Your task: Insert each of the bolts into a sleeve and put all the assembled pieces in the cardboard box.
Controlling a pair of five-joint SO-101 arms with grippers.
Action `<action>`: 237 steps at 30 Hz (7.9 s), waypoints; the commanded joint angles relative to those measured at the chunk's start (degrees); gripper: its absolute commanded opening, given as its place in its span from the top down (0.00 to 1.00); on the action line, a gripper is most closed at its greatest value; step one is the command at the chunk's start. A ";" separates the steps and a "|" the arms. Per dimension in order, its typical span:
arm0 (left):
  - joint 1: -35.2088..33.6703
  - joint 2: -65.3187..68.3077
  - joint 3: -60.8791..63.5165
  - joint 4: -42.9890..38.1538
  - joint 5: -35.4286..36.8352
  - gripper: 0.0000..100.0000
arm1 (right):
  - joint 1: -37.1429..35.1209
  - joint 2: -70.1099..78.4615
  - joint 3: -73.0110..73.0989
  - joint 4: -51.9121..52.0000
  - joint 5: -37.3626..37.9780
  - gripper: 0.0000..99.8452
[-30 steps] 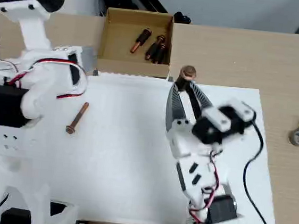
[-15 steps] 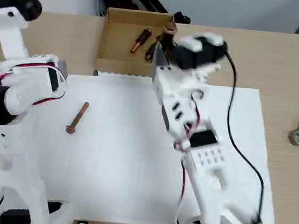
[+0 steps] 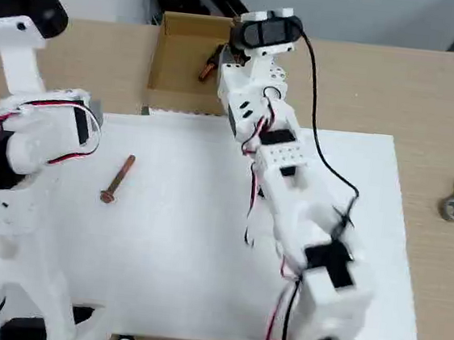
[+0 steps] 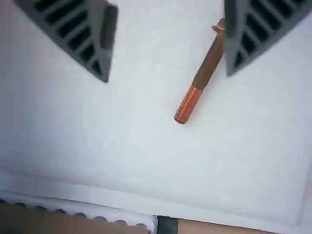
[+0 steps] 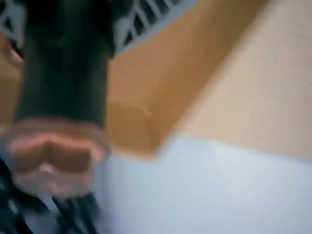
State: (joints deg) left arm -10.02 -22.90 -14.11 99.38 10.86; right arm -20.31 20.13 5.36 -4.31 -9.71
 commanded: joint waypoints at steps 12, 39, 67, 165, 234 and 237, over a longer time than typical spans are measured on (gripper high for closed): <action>-0.44 -1.67 4.70 0.97 -0.44 0.86 | 2.24 23.69 -24.62 -1.89 -0.62 0.99; -0.26 -1.05 17.19 0.97 -3.96 0.86 | 2.42 21.85 -24.53 3.74 -4.84 0.84; -0.26 18.73 23.96 -8.09 -19.69 0.86 | 6.02 -15.08 -24.35 76.97 -4.84 0.84; 1.85 38.77 8.84 -15.21 -96.44 0.98 | 7.43 -22.73 -24.26 96.48 -5.01 0.98; -2.20 56.70 7.96 -17.85 48.00 0.91 | 7.43 -22.73 -24.18 97.10 -4.92 0.99; -2.11 56.70 6.73 -17.76 43.08 0.98 | 7.43 -22.73 -24.18 97.10 -4.92 0.99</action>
State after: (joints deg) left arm -11.08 30.73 -7.08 81.27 57.71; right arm -13.27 0.00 -16.97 92.57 -14.11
